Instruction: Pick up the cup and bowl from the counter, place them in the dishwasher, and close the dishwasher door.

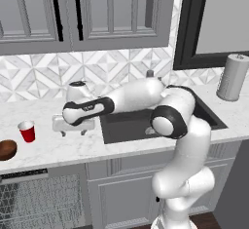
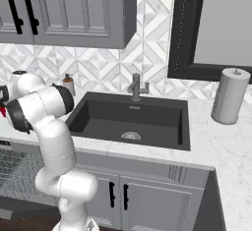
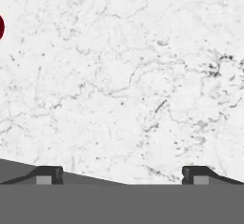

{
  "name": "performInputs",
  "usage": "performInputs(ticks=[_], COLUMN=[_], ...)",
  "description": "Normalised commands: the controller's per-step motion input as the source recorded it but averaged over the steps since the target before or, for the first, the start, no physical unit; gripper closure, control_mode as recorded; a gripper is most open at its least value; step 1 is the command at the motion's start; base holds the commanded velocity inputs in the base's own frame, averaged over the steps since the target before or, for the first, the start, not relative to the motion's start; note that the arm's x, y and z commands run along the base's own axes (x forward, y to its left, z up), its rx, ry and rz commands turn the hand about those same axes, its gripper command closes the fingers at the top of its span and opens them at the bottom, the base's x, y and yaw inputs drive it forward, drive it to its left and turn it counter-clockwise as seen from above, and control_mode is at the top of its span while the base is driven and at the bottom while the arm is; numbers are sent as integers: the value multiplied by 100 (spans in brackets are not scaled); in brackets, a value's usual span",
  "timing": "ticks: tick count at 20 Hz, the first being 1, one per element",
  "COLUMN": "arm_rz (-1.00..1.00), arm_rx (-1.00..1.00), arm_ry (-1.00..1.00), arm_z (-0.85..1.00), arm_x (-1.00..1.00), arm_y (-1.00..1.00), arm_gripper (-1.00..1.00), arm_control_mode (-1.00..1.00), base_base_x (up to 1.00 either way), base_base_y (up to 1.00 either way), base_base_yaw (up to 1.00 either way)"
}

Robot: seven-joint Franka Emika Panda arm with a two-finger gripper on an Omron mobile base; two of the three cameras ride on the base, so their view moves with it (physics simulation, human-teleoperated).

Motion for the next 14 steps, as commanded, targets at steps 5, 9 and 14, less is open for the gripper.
performInputs(ticks=[5,9,14], arm_rz=[0,0,0], arm_rx=[-1,-1,0], arm_ry=[-2,-4,-13], arm_z=[0,0,7], arm_x=[26,10,0], arm_y=[89,71,38], arm_gripper=[-100,-100,-100], arm_control_mode=[-100,-100,-100], base_base_x=[0,0,0], base_base_y=[0,0,0], base_base_yaw=[0,0,0])
